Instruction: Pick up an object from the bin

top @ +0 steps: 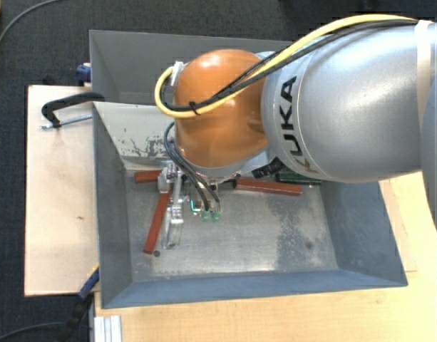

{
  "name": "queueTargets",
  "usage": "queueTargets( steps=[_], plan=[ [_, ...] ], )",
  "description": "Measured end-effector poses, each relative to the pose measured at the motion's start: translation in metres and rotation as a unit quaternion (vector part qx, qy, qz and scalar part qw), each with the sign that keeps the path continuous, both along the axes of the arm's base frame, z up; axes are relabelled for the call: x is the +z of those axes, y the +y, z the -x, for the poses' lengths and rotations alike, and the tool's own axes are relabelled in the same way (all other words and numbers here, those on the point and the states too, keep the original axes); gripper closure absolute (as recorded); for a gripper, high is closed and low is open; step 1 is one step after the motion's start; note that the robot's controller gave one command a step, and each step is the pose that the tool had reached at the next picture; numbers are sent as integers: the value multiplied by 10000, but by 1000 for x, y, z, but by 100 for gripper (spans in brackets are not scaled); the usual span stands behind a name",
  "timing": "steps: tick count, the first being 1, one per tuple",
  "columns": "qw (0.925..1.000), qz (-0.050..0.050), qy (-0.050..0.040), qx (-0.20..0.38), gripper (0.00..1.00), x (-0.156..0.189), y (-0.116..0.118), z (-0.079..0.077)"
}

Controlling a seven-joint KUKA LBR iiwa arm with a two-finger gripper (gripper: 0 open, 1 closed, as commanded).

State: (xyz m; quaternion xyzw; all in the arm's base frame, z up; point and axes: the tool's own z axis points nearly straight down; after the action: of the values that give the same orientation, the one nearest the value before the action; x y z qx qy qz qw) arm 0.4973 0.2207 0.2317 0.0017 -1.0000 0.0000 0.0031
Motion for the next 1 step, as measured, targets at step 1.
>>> queueTargets(
  steps=[1],
  plan=[
    [10000,10,2,90,0,-166,-58,-8]
  ],
)
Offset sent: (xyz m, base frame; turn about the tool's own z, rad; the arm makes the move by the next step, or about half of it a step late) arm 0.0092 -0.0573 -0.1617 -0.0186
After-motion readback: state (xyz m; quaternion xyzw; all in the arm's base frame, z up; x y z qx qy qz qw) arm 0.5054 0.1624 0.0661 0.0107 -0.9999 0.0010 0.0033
